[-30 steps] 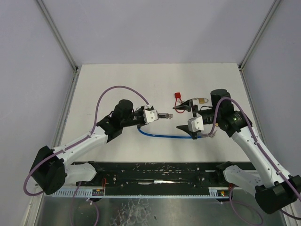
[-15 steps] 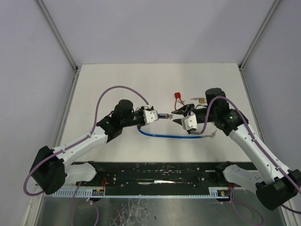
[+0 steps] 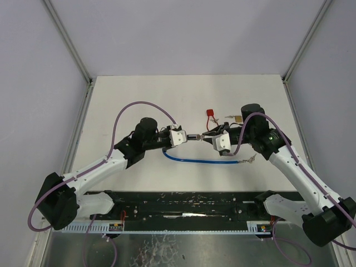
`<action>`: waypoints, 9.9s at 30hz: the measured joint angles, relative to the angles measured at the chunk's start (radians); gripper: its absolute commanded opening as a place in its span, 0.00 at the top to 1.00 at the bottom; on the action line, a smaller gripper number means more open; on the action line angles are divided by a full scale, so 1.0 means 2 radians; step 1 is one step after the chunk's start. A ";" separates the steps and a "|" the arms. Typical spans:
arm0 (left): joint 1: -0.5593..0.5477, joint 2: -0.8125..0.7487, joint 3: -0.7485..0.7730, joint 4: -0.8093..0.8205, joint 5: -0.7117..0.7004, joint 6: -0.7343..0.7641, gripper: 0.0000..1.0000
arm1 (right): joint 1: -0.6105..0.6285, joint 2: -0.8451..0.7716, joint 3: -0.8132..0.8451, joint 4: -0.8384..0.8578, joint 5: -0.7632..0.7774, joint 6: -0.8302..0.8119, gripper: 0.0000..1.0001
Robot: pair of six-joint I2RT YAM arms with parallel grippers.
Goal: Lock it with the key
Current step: Lock the lock.
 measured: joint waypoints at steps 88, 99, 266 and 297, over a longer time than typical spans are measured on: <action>0.007 -0.072 -0.111 0.171 -0.065 -0.032 1.00 | -0.195 0.237 -0.078 -0.082 0.142 -0.296 0.50; 0.008 -0.072 -0.111 0.172 -0.065 -0.032 1.00 | -0.156 0.220 -0.134 -0.076 0.131 -0.329 0.43; -0.098 -0.039 -0.112 0.356 -0.238 -0.026 1.00 | -0.039 0.007 -0.163 0.245 -0.146 0.563 1.00; -0.098 -0.048 -0.091 0.264 -0.195 0.032 1.00 | -0.048 0.013 -0.141 0.188 -0.144 0.542 1.00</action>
